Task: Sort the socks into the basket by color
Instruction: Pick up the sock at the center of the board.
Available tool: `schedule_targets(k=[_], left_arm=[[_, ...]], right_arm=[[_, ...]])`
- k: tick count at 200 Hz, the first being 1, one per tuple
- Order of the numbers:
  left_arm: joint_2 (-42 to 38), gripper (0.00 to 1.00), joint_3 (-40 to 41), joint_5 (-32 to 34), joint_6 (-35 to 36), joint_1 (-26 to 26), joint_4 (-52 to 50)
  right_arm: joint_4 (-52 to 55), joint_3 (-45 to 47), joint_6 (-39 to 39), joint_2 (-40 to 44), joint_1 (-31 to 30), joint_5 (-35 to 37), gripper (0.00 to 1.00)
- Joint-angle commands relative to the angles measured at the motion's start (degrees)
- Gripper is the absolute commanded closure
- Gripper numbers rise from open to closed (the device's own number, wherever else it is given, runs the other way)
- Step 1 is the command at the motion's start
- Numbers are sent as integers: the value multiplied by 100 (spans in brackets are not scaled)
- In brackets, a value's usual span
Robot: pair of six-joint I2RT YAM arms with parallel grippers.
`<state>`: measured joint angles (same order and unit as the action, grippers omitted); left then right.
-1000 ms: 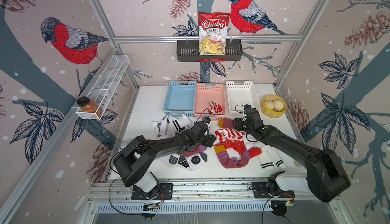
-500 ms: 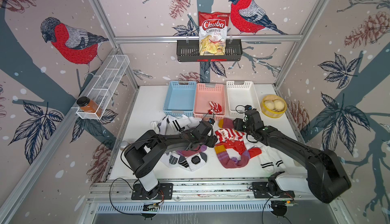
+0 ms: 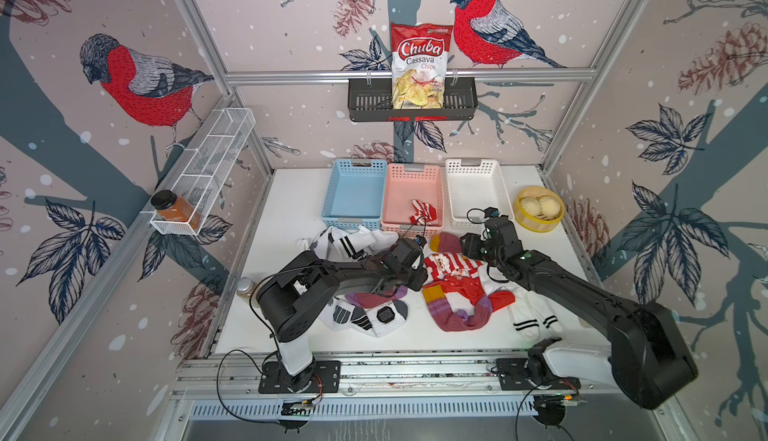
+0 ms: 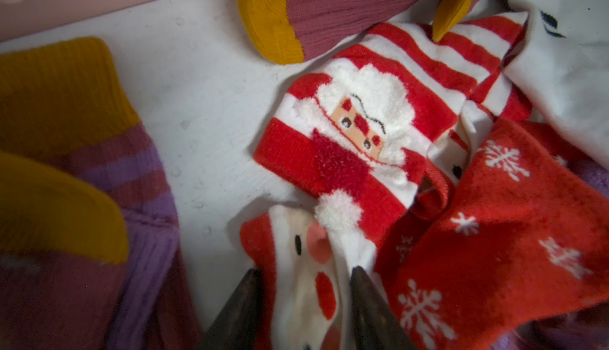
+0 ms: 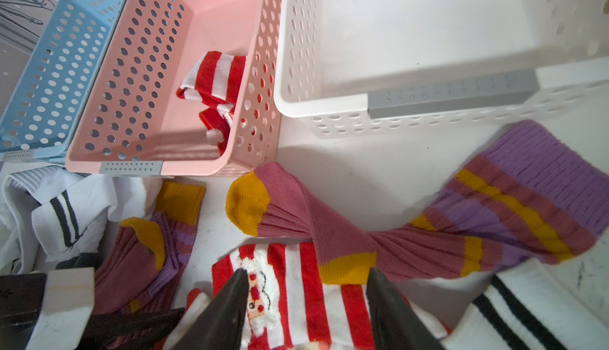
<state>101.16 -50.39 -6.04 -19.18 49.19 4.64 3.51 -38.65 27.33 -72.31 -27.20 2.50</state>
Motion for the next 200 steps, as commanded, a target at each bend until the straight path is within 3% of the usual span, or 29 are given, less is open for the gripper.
schedule_targets(k=[1,28,45,200], left_arm=[[-43,64,-5,-99,69,16,10],[-114,82,8,-175,103,20,36],[-164,88,-5,-213,110,21,33],[-1403,99,-388,79,699,11,-667]], right_arm=[[-17,50,79,31,10,58,40],[-34,117,101,199,7,79,40],[-56,154,114,217,8,92,40],[-138,481,152,483,24,122,40]])
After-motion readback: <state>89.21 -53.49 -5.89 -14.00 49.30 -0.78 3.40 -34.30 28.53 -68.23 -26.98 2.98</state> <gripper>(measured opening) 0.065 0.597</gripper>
